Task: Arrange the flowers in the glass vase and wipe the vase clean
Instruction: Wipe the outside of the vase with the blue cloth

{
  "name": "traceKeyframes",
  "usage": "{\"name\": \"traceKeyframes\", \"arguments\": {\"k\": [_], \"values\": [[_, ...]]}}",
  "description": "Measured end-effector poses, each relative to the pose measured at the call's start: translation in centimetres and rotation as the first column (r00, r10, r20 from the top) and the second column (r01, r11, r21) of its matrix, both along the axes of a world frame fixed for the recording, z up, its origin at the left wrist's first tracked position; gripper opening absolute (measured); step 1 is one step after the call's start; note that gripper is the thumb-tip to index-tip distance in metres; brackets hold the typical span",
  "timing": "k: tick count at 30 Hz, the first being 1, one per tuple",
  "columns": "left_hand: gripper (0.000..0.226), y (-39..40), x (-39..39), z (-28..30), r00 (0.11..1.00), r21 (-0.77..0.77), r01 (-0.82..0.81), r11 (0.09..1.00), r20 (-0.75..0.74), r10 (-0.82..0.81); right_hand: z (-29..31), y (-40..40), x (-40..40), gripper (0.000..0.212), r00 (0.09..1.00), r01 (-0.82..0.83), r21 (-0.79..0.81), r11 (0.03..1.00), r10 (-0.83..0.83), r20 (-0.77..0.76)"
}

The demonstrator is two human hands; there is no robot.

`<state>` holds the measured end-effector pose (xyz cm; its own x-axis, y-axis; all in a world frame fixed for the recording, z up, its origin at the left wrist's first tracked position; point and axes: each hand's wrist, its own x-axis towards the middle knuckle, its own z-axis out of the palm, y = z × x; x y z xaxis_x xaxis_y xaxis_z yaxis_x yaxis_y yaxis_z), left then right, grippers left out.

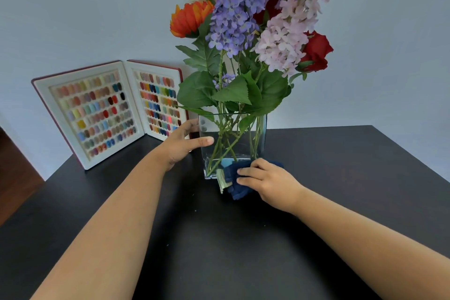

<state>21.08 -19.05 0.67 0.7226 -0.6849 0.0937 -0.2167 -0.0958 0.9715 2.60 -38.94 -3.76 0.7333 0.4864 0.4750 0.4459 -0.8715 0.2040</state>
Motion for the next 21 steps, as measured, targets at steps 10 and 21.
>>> {"name": "traceKeyframes", "arguments": {"k": [10,21], "values": [[0.069,-0.1,0.5,-0.5,1.0,-0.001,-0.011,1.0,0.002,0.011,6.6,-1.9,2.1,0.039,0.91,0.025,0.223,0.974,-0.115,0.399],[0.068,-0.1,0.1,-0.2,0.999,0.031,-0.028,0.999,-0.038,0.03,-0.6,-1.1,-0.2,0.042,0.995,0.094,0.173,0.98,-0.089,-0.038]]}}
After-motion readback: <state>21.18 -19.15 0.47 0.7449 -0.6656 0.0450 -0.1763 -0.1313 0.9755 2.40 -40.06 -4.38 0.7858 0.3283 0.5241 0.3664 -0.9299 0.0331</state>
